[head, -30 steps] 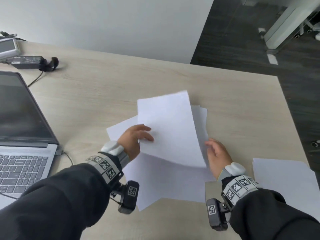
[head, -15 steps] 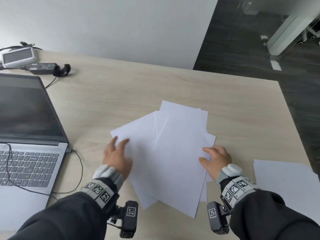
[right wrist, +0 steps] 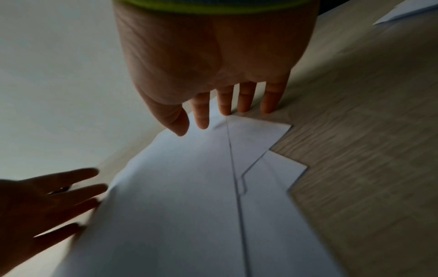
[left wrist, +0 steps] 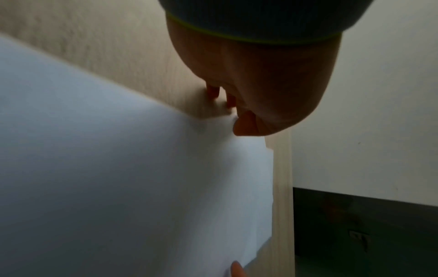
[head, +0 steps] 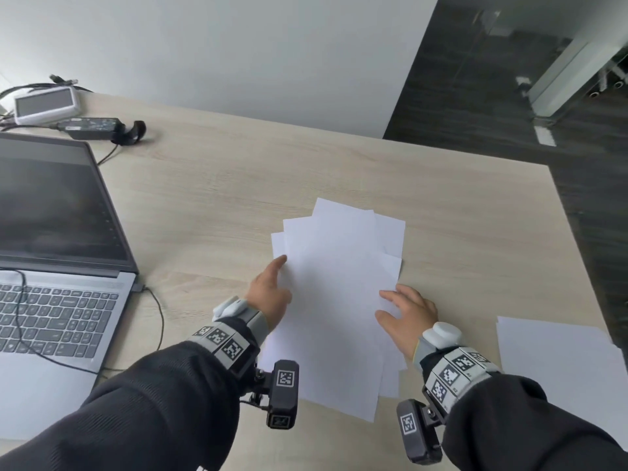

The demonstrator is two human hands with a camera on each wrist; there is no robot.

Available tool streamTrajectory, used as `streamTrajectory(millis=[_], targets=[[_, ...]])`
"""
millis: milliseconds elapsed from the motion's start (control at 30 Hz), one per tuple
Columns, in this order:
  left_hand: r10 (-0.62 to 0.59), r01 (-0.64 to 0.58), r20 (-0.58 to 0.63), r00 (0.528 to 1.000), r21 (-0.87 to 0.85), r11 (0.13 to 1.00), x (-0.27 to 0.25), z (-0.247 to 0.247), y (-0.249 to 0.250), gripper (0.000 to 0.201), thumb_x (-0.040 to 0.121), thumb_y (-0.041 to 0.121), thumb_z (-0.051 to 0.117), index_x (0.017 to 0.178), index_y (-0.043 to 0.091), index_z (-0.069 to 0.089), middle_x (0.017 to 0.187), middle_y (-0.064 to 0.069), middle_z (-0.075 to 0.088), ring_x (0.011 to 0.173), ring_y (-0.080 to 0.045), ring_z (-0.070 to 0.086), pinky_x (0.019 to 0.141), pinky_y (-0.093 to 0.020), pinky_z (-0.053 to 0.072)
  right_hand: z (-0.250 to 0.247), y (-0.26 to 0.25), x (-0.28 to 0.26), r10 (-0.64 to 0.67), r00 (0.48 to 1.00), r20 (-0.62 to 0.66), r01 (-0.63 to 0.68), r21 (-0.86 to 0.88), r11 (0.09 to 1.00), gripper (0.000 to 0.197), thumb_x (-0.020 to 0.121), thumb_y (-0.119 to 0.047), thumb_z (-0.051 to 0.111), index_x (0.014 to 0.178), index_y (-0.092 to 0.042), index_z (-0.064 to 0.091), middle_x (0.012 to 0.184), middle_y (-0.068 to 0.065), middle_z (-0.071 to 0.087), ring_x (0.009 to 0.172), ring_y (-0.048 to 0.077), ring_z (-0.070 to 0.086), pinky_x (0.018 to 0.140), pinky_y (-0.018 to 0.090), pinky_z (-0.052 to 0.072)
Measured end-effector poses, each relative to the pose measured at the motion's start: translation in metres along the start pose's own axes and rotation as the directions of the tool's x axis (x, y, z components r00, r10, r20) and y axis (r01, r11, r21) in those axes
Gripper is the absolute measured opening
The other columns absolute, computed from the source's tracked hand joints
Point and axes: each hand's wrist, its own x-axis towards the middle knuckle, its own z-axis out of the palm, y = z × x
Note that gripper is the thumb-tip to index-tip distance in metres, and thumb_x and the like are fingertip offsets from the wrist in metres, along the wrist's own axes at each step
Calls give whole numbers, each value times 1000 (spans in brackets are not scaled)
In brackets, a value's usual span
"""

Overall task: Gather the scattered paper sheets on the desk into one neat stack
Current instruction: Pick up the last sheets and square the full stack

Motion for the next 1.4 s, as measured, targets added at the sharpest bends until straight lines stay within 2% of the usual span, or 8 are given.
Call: streamTrajectory(millis=[133,233,567,667,933,1100,1300,1400], targets=[[9,-6,-138,990,24,1000,2,11,8,75,84,1,59,152,27,39,163,-1,23,145,-26,33,111,-35,36,1,0,1,31,999,-37,-21,246,969,42,90,-35,59,131,-32,56,142,-8,45,127,15,47,110,35,37],[-153,158,-247,957,0,987,0,13,13,67,85,18,63,148,25,42,149,-9,40,127,-34,50,98,-42,46,1,-4,5,173,985,0,-157,422,893,47,84,-38,58,130,-32,53,136,-6,49,113,18,56,101,41,46],[-356,328,-134,925,-194,925,2,8,28,63,89,26,62,147,24,41,106,-4,58,102,-32,56,101,-51,51,8,-9,27,417,904,91,-352,713,606,38,81,-26,63,117,-25,53,79,4,60,70,22,58,65,34,51],[-375,348,-94,922,-222,911,3,8,28,79,74,34,66,148,20,42,125,-11,61,117,-36,58,104,-53,48,9,-5,30,436,895,94,-348,760,549,32,83,-20,64,114,-21,54,78,5,60,72,20,61,55,28,42],[-388,381,-36,921,-123,916,14,5,31,48,91,25,67,135,9,60,117,-13,62,111,-35,58,93,-39,44,6,-4,26,409,908,86,-343,713,612,12,83,-18,65,94,-18,60,73,5,59,69,21,58,52,27,38],[-342,339,-65,937,-59,939,14,10,29,53,89,25,69,138,12,54,118,-10,61,102,-29,53,86,-35,42,4,0,25,381,921,85,-334,677,656,36,58,-39,64,91,-25,66,69,-1,62,62,21,53,63,33,42],[-351,332,-145,925,-140,933,12,8,29,68,83,21,76,142,14,43,112,-9,54,102,-30,51,86,-37,41,-2,-4,18,367,928,67,-309,688,657,13,80,-23,64,92,-22,64,75,0,63,68,20,57,67,34,48],[-327,314,-40,944,-186,931,14,3,26,44,83,16,76,123,5,63,106,-7,72,93,-30,67,91,-42,55,0,-4,18,356,932,62,-297,692,658,16,79,-26,65,95,-22,64,74,1,62,68,20,56,67,34,46]])
